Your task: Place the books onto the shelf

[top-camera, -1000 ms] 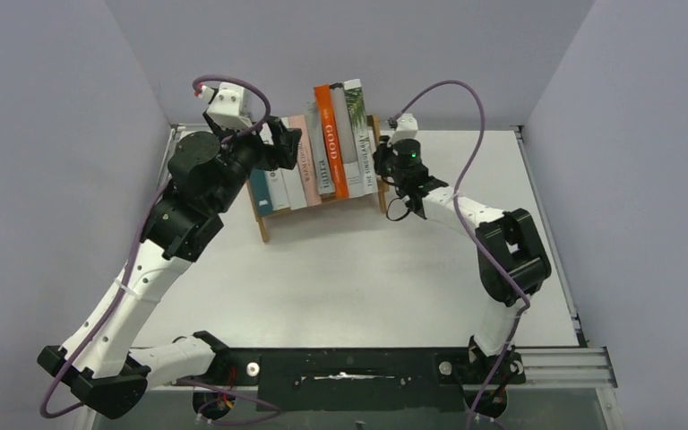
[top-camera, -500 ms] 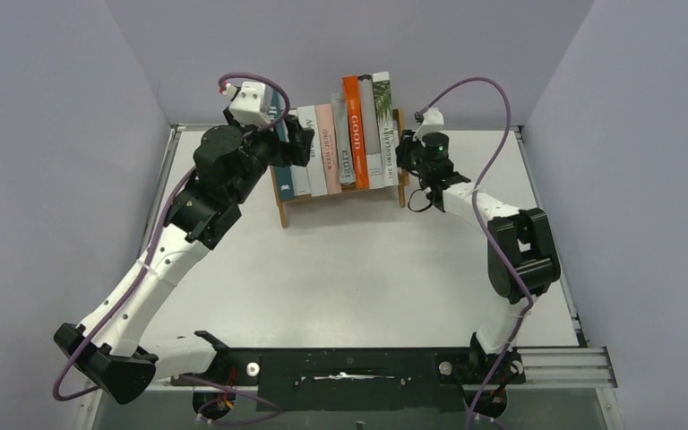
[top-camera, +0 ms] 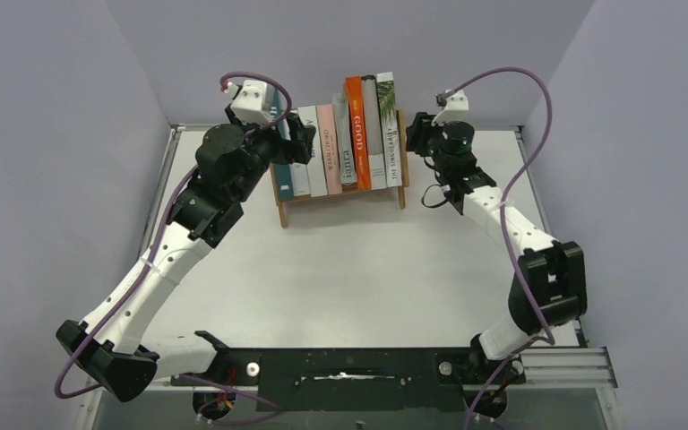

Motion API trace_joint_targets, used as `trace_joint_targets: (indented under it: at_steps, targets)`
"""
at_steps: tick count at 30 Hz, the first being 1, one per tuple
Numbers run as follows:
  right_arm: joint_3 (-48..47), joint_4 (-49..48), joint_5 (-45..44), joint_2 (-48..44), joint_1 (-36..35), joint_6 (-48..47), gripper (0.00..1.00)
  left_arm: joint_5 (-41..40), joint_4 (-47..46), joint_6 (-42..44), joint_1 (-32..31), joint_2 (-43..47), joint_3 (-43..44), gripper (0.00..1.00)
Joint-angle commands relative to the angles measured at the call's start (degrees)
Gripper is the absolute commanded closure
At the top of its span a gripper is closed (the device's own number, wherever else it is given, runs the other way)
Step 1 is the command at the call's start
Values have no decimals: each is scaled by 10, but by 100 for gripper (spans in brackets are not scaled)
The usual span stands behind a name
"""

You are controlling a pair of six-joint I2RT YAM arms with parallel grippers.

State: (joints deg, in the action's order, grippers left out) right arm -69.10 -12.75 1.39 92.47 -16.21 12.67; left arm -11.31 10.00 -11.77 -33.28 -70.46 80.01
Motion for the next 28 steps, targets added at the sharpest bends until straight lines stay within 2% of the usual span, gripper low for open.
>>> trace_joint_targets:
  at_steps: [1,4,7,10,11,21,28]
  targets:
    - [-15,-3,-46,-82,0,4,49,6,-57,18,2,18,-7,19]
    - [-29,73,-152,-111,0,38,44,8,-76,23,2,28,-17,19]
    - [-29,149,-290,-136,1,77,24,6,-73,27,2,27,-12,19]
    - [8,141,-356,-167,4,77,4,3,-74,29,3,31,-14,19]
    - [17,143,-372,-175,6,81,1,3,-77,28,3,33,-16,19]
    - [20,201,-404,-179,22,106,2,5,-88,29,3,54,-22,19]
    - [32,200,-391,-187,32,113,2,1,-80,26,2,62,-20,19]
